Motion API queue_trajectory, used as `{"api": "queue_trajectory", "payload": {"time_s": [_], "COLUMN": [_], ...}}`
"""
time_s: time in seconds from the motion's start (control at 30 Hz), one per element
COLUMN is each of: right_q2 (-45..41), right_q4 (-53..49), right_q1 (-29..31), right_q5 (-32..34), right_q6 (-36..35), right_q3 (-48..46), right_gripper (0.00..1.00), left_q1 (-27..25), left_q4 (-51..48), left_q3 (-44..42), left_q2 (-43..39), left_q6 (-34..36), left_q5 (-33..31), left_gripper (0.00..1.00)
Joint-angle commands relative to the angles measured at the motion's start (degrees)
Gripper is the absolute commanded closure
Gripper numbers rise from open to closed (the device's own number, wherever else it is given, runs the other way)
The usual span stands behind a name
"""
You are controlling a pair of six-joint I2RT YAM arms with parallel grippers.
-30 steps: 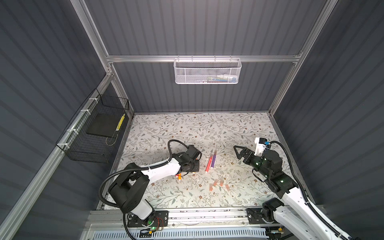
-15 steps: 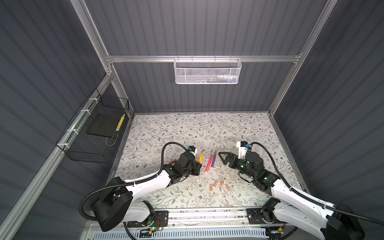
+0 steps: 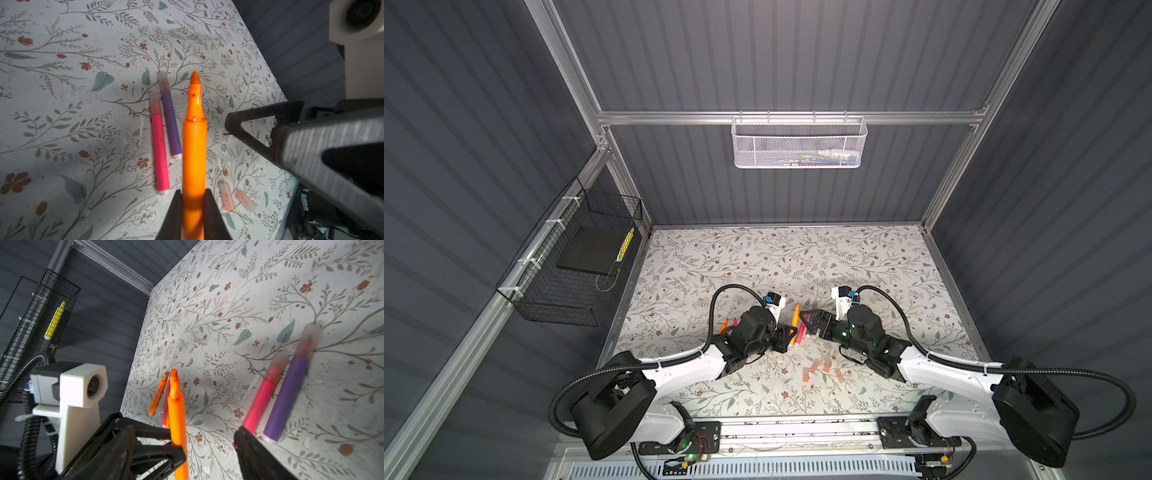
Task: Insert the pens into the pen caps
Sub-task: 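Move the open right gripper up to the orange marker tip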
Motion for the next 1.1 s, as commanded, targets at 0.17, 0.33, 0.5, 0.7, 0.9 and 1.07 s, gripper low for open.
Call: {"api": "queue_trajectory", "payload": {"time_s": [0.17,0.33,0.5,0.7,0.9,1.07], "right_q2": [5.32,8.81,9.17,9.02,9.67,9.59], "right_q4": [4.9,3.92,4.1,2.66,3.54,2.49], "right_q1": [0.61,0.57,0.59,0.69,1.1,2.0], "right_q5": [0.5,-1.71,-1.15,-0.96,-0.61,-0.78], "right_q6": [1.15,1.4,1.33,1.56,1.83,1.47], "right_q3": [2.98,6.55,6.71,7.06,6.82,8.0], "right_gripper": [0.32,0.47,0.69,0.88,0.97,0.98], "left_q1": [-0.4,-0.4,-0.41,-0.4,-0.38,-0.39], "left_q4": [6.21,4.97,5.55,4.65,5.51,5.79], "left_q3": [-1.61,-0.85,-1.05,-0.68,-1.42,0.28], "left_q2": [-0.17,-0.36,0.0,-0.67,-0.55,0.82], "left_q6": [0.68,1.05,1.31,1.35,1.25,1.27], "left_q5": [4.89,5.97,5.85,6.06,5.07,5.19], "left_gripper": [1.0,1.0,1.0,1.0,0.8,0.67]}}
